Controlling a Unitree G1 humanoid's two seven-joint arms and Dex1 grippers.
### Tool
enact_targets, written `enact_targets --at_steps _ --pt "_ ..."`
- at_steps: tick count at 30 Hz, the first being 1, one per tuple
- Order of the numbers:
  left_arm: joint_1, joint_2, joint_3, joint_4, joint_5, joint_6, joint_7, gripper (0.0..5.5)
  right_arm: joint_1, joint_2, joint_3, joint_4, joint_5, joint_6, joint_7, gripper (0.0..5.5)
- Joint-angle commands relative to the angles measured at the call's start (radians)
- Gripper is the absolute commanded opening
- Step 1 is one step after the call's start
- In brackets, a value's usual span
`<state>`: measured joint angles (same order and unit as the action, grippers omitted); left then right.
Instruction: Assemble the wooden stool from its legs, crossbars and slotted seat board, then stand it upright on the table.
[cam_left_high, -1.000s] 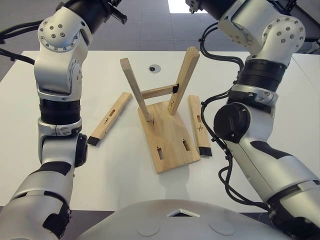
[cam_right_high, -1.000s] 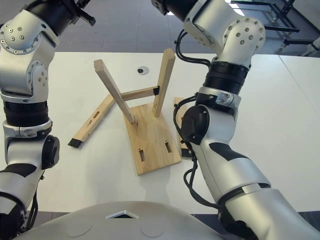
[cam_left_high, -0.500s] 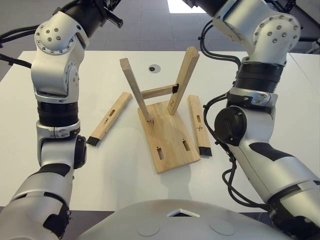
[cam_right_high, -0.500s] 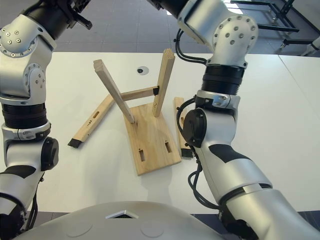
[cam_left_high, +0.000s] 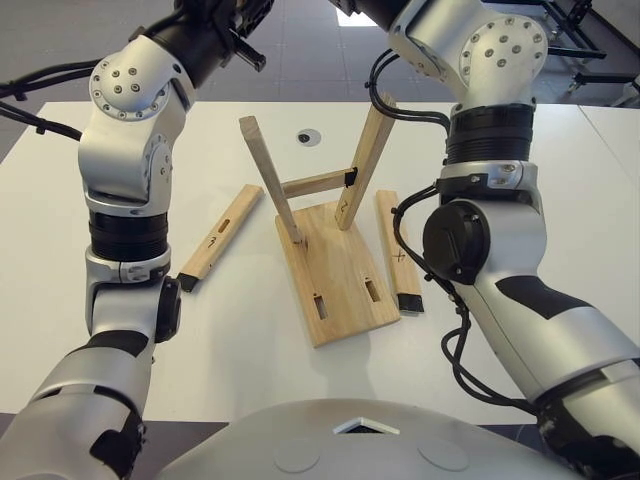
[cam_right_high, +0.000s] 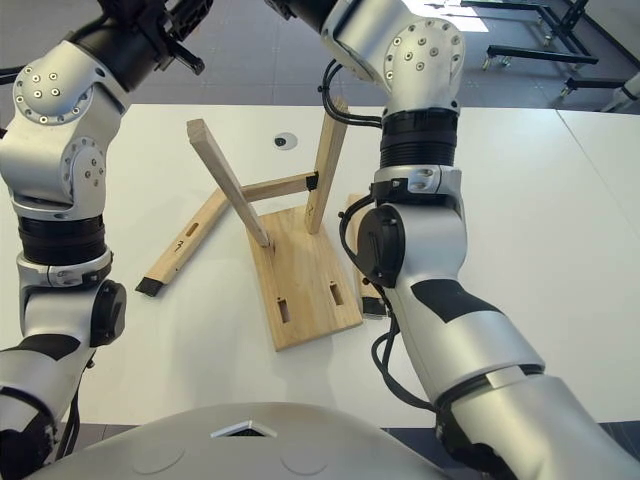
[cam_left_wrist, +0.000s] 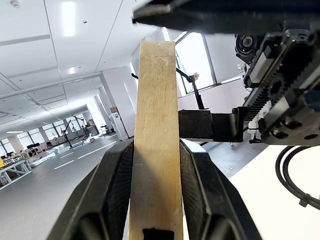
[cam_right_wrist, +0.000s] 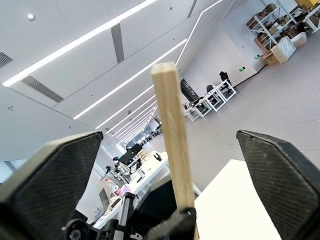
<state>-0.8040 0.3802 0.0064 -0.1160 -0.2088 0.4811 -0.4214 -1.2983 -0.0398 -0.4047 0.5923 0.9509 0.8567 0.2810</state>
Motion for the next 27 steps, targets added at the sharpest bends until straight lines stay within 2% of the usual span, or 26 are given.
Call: enact_targets --at_steps 1,9,27 --pt "0.017 -0.005 -0.014 -0.022 0.006 0.016 0.0 1.27 -0.055 0.011 -0.008 0.029 -0.007 -0.026 0.0 5.38" --pt "0.022 -0.014 -0.02 -0.048 0.005 0.032 0.005 1.27 -0.052 0.024 0.007 0.042 -0.027 -0.051 -0.002 5.38" --pt "0.035 -0.016 -0.021 -0.058 0.018 0.028 -0.001 1.27 -0.014 0.032 -0.013 0.019 -0.012 -0.024 -0.035 2.38"
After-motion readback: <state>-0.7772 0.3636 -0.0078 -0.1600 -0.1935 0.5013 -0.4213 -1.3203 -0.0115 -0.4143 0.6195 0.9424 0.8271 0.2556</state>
